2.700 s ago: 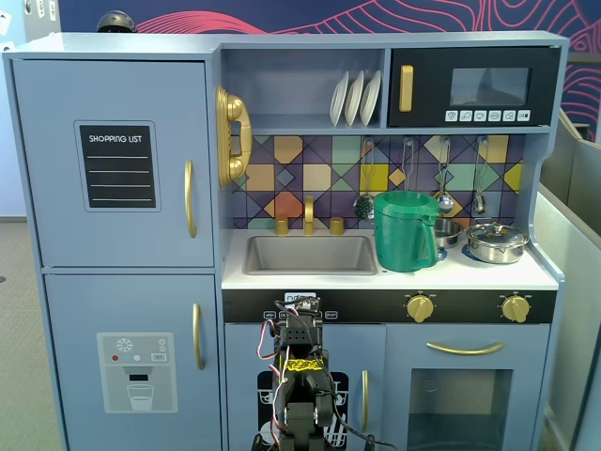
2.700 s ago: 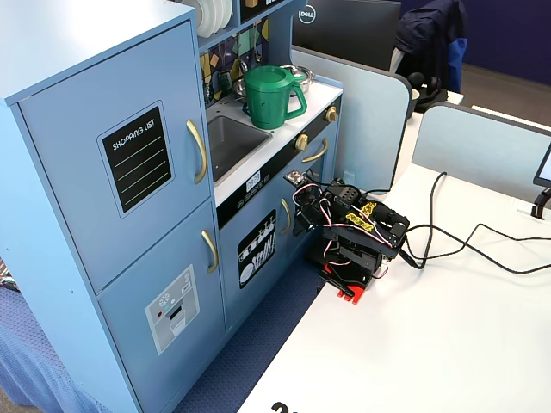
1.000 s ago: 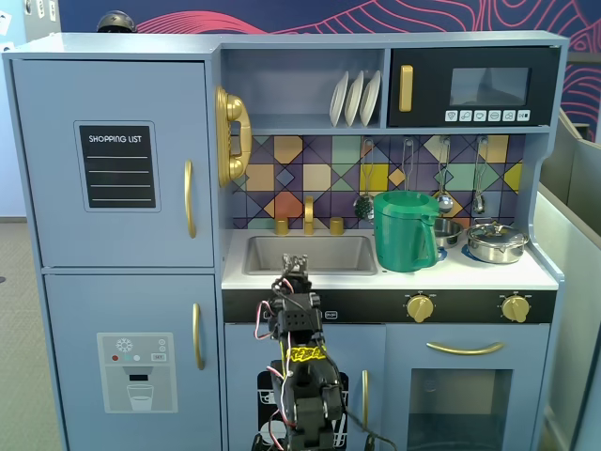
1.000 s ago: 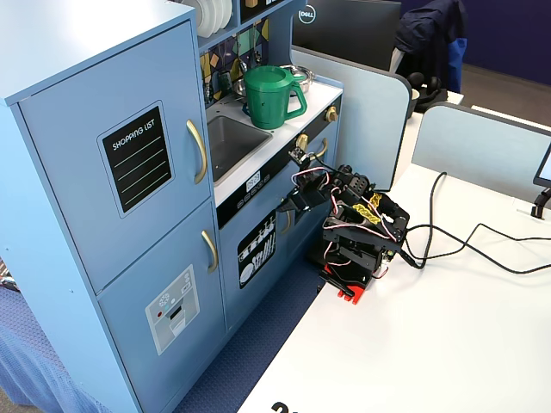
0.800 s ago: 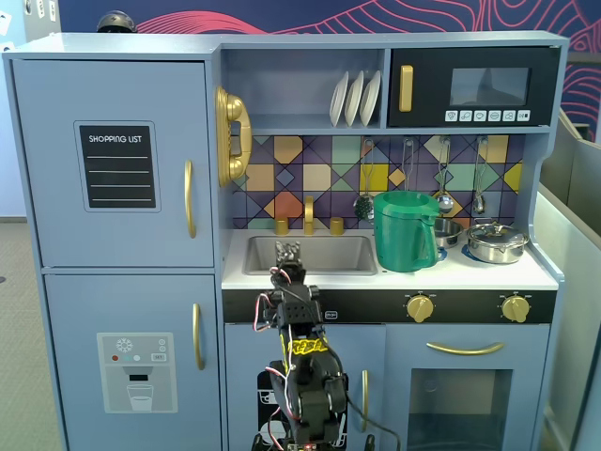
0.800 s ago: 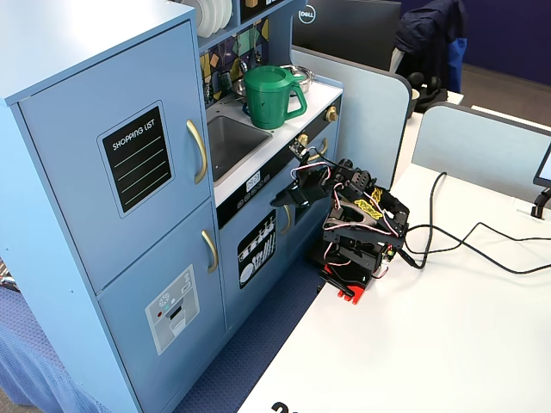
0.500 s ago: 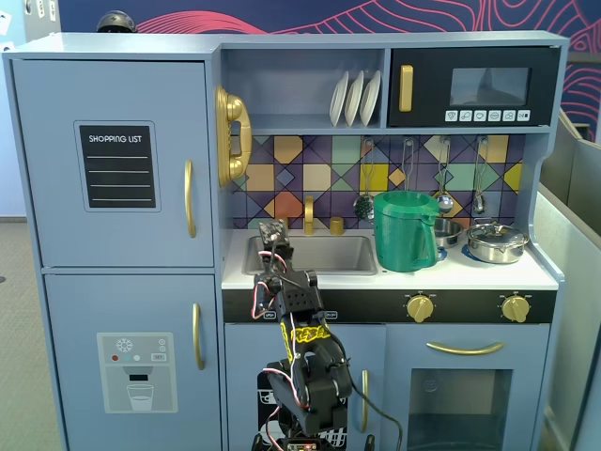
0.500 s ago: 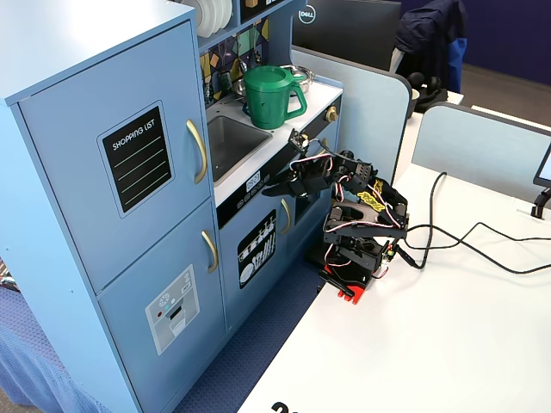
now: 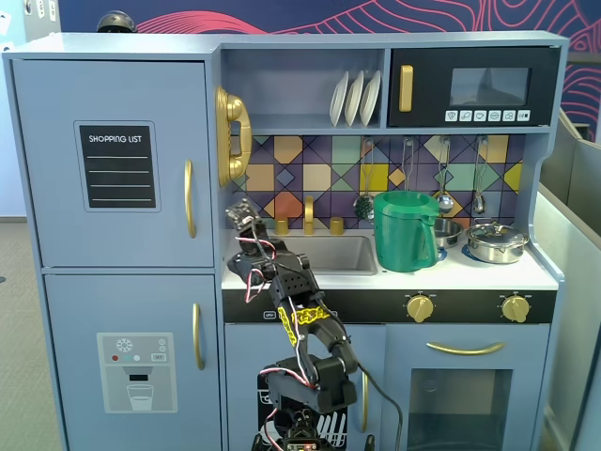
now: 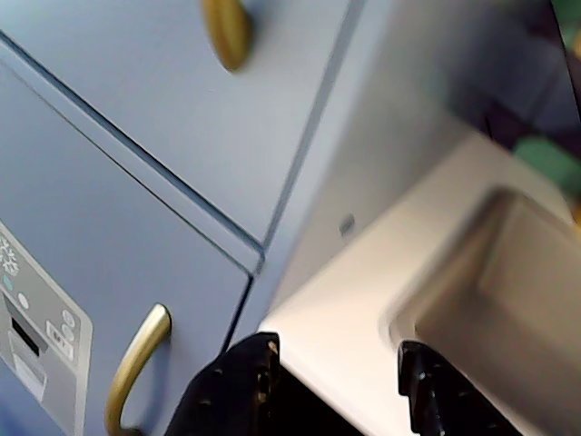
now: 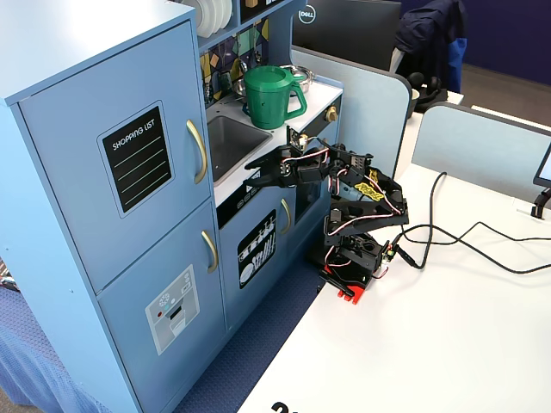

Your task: Open the left cabinet door

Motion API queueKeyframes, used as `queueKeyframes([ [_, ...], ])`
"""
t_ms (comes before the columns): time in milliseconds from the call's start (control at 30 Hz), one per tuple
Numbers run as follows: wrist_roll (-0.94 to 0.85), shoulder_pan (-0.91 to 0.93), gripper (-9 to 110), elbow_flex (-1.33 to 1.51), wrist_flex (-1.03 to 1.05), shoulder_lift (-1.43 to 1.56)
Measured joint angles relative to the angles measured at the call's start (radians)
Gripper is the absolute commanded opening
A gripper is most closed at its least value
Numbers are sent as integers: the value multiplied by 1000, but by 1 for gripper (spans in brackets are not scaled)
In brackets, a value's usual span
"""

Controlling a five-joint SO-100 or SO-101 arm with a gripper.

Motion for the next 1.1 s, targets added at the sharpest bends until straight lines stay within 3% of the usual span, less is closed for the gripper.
queueKeyframes([
  [467,-244,-210,12,-124,-291,-129],
  [1100,-72,-232,16,-144,-459,-258],
])
